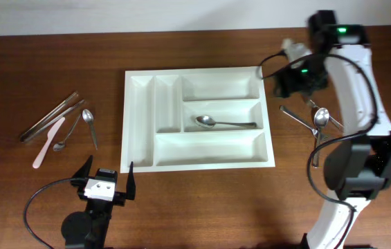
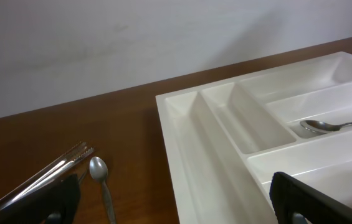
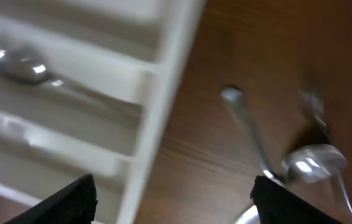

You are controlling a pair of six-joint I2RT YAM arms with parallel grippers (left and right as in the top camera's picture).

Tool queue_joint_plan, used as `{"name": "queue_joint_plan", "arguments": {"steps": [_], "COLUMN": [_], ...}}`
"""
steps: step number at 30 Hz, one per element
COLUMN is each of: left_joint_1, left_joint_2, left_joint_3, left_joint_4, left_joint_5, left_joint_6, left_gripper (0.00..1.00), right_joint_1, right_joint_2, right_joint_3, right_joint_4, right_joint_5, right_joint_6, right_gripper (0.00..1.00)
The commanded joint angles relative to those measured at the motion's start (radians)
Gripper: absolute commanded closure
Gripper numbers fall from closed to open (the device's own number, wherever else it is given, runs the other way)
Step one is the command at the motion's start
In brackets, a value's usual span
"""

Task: Pack container
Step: 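Release the spoon and move the right gripper back right, then lower the right gripper and grasp the second silver spoon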

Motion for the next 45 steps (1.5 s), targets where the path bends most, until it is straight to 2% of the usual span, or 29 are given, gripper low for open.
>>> {"name": "queue_joint_plan", "arguments": {"steps": [1, 9, 12, 22, 31, 45], "left_joint_1": [0.003, 0.003, 0.003, 0.003, 0.003, 0.003], "left_joint_2": [-0.008, -0.008, -0.008, -0.008, -0.008, -0.008], "left_joint_3": [-0.008, -0.008, -0.008, -0.008, -0.008, -0.008], "left_joint_4": [0.003, 0.003, 0.003, 0.003, 0.003, 0.003], "left_joint_5": [-0.003, -0.003, -0.003, -0.003, -0.003, -0.003], "left_joint_6": [-0.012, -0.012, -0.012, -0.012, -0.012, -0.012], "left_gripper": [0.01, 0.01, 0.01, 0.01, 0.01, 0.01], "right_joint_1": [-0.079, -0.171, -0.184, -0.214, -0.216, -0.216], "right_joint_2": [-0.008, -0.006, -0.006, -0.006, -0.006, 0.003], "right_joint_3": [0.003, -0.080, -0.153, -0.399, -0.443, -0.484], "right_joint_4": [0.000, 0.002, 0.015, 0.194, 0.285, 0.460], "right_joint_5": [0.031, 0.064, 0.070, 0.087, 0.199, 0.213], "right_joint_6": [0.075, 0.074, 0.076, 0.269, 0.409, 0.411], "right_gripper": [0.19, 0.20, 0.24, 0.30, 0.32, 0.32]}}
